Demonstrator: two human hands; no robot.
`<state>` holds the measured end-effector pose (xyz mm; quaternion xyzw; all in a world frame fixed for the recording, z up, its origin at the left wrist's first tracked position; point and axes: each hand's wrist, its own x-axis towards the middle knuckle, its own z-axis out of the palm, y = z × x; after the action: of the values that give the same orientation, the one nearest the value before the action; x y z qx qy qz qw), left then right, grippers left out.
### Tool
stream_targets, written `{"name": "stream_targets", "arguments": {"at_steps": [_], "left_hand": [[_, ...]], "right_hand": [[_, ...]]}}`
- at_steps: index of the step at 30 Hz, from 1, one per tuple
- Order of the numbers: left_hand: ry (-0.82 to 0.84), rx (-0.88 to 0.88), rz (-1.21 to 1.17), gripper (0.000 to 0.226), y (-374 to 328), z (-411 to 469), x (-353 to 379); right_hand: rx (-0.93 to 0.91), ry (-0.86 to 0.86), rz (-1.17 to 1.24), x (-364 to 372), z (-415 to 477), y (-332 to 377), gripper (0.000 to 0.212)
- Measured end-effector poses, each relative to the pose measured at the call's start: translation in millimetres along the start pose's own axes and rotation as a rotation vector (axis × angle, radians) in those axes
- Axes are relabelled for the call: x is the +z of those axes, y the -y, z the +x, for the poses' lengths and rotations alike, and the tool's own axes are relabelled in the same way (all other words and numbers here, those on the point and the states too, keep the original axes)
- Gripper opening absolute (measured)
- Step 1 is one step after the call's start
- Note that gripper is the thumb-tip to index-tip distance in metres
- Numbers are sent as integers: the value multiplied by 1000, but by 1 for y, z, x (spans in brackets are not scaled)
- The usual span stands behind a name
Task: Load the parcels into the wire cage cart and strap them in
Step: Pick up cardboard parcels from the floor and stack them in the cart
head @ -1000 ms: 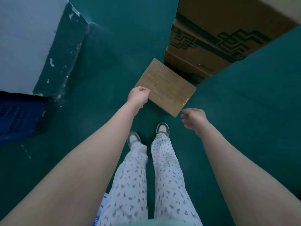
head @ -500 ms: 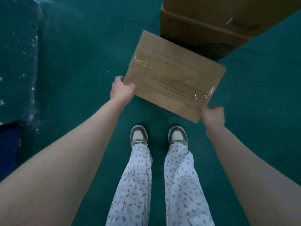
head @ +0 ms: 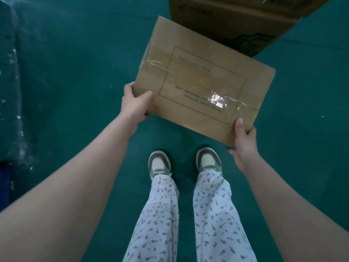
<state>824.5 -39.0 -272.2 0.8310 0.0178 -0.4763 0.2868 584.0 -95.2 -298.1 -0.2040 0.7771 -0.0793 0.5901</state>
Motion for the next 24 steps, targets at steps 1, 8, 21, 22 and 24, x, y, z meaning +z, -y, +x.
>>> {"name": "stream_targets", "arguments": {"at_steps": [1,8,21,22,24], "left_hand": [[0,25,-12,46,-7,-7,2],[92,102,20,31,-48,-79,8],[251,268,246,36,-131,-280,-16],[258,290,260,36,-136,-295,-17],[270,328,271,35,-144,-323,-20]], "right_hand": [[1,-20,19,-5,-4,1,65],[-44,-132,110,-62,-64,21,52],[-53,-211,362,-190,-222,71,46],[-56,-216,387,-199,-233,71,46],[-71,-225,417,-214,-255,71,46]]}}
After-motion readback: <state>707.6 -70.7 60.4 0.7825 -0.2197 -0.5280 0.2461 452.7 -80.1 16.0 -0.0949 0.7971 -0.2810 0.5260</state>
